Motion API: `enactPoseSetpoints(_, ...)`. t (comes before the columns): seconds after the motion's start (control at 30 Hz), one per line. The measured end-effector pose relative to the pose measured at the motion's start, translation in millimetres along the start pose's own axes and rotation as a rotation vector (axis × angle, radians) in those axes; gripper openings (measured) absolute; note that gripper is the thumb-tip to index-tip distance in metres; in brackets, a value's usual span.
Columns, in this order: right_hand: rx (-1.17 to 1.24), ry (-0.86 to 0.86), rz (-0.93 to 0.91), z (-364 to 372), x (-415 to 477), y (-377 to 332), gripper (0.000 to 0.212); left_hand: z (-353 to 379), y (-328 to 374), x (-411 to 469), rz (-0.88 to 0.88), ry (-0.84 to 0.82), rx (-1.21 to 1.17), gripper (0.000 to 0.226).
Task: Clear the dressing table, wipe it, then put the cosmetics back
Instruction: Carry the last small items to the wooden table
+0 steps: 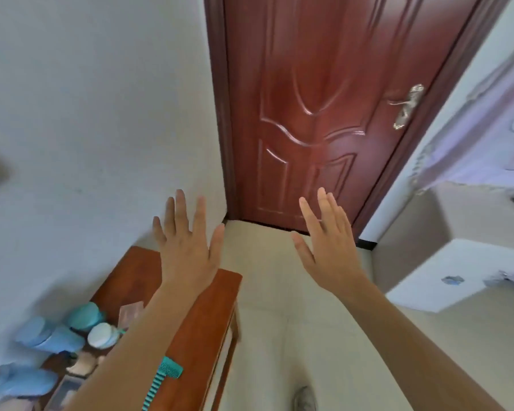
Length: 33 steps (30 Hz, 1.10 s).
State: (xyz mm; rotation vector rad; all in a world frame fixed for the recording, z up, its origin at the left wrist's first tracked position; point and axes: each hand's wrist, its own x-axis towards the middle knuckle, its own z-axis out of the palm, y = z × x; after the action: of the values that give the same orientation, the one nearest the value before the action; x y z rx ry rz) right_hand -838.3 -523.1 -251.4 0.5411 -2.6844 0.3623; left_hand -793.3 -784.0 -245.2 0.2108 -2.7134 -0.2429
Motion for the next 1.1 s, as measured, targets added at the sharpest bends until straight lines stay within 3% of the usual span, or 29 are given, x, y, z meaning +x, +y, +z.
enactPoseSetpoints(0.27, 0.029, 0.253, 0.293, -82.2, -74.6, 182.7, 0.07, 21.9, 230.9, 28.8, 0.391, 0.071, -0.122, 0.063)
enactPoseSetpoints(0.43, -0.011, 0.315, 0.496, -116.1, -138.0, 313.9, 0.072, 62.1, 390.2, 24.5, 0.567, 0.034, -0.142, 0.063)
enactPoseSetpoints(0.6, -0.051, 0.308, 0.604, -149.9, -181.7, 422.0, 0.072, 97.3, 516.9, 11.1, 0.7, -0.065, -0.155, 0.063)
enactPoseSetpoints(0.83, -0.084, 0.247, 0.683, -151.1, -206.5, 546.0, 0.074, 166.3, 624.5, 22.0, 0.823, -0.192, -0.128, 0.061)
enactPoseSetpoints(1.1, -0.151, -0.002, 0.745, -113.3, -180.1, 706.2, 0.069, 293.3, 738.7, 94.0, 0.857, -0.387, -0.031, 0.062)
